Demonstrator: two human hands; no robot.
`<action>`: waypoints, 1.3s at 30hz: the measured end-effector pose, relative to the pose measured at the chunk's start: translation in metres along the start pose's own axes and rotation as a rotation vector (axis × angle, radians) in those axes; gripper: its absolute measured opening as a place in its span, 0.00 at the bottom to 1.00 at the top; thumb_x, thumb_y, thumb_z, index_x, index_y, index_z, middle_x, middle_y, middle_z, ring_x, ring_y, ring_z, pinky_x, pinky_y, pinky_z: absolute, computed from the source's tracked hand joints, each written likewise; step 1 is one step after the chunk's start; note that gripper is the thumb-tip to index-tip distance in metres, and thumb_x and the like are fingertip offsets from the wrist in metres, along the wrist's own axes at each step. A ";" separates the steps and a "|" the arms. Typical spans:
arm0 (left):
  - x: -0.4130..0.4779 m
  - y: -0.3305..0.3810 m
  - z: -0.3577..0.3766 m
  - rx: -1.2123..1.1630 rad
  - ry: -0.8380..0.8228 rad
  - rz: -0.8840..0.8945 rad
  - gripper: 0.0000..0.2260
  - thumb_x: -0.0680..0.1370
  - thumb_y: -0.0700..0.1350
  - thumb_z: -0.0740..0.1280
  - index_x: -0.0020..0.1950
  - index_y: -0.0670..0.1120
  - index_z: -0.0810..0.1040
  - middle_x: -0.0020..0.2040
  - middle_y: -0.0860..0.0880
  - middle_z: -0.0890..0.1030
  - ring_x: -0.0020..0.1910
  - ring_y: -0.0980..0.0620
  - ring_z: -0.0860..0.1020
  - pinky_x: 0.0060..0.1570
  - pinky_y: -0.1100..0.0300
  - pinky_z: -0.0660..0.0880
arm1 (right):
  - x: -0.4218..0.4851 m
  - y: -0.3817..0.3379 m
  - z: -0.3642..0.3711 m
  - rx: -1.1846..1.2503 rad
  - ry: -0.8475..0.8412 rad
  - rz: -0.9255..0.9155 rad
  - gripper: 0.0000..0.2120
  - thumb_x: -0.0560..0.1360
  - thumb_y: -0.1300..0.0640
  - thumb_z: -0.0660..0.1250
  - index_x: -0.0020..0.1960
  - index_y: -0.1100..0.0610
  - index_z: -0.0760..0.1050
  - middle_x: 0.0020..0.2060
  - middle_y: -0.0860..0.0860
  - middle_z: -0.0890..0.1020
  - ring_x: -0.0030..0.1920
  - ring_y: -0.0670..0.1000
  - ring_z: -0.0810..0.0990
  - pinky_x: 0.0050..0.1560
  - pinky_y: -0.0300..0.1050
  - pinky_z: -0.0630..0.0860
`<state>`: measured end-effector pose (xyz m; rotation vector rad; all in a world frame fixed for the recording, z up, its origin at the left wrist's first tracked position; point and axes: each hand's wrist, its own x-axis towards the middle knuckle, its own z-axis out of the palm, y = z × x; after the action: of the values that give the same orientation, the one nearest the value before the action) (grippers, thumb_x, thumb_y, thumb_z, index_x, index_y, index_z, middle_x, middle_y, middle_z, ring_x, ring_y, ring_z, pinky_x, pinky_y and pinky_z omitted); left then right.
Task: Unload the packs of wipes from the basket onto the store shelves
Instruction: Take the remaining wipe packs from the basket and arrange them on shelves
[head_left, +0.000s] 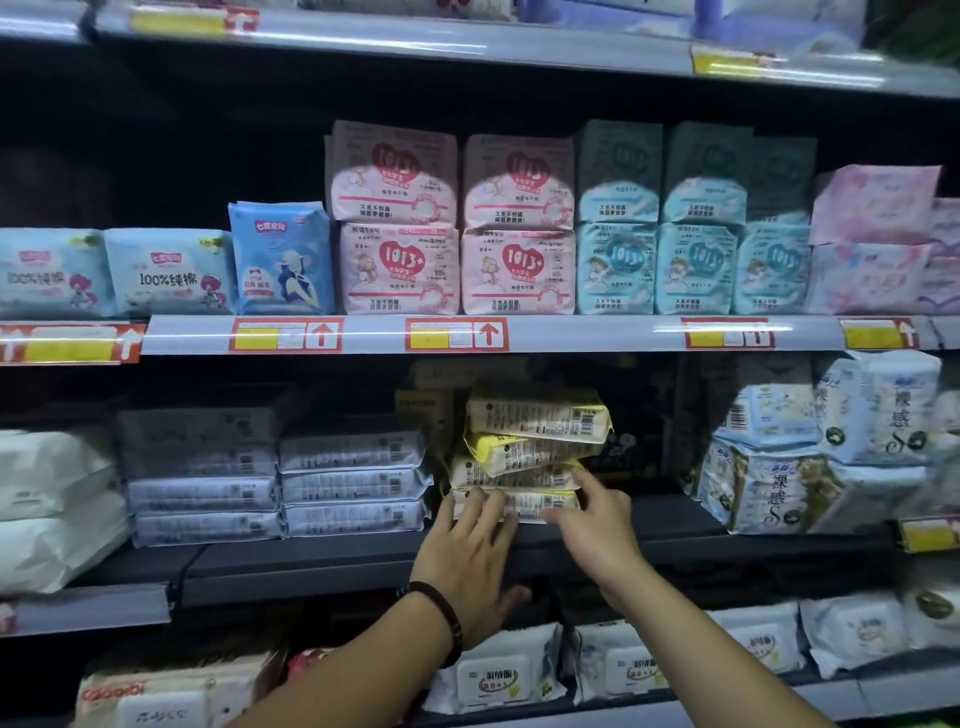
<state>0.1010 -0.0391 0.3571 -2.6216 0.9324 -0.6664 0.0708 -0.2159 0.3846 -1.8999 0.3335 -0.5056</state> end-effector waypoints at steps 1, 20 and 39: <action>0.001 0.001 0.000 -0.002 0.011 0.027 0.42 0.82 0.70 0.51 0.85 0.43 0.50 0.85 0.41 0.49 0.83 0.36 0.49 0.80 0.35 0.48 | 0.001 0.001 0.000 0.050 0.055 -0.006 0.30 0.79 0.56 0.73 0.78 0.49 0.67 0.70 0.52 0.67 0.63 0.54 0.73 0.63 0.47 0.71; 0.018 0.002 -0.007 0.108 0.224 0.071 0.42 0.83 0.68 0.49 0.84 0.43 0.34 0.81 0.37 0.27 0.79 0.38 0.24 0.80 0.37 0.31 | 0.014 -0.011 -0.013 0.503 -0.279 0.026 0.16 0.81 0.67 0.66 0.64 0.54 0.82 0.56 0.49 0.89 0.62 0.50 0.85 0.62 0.48 0.77; 0.021 -0.025 -0.005 0.117 0.065 -0.036 0.40 0.81 0.72 0.41 0.82 0.52 0.27 0.81 0.46 0.25 0.83 0.40 0.31 0.78 0.35 0.29 | 0.052 -0.053 -0.026 0.228 0.146 0.034 0.09 0.83 0.53 0.65 0.45 0.52 0.71 0.50 0.57 0.84 0.50 0.60 0.86 0.50 0.64 0.86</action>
<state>0.1260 -0.0345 0.3785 -2.5328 0.8391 -0.7947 0.1029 -0.2416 0.4517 -1.6387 0.3860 -0.6341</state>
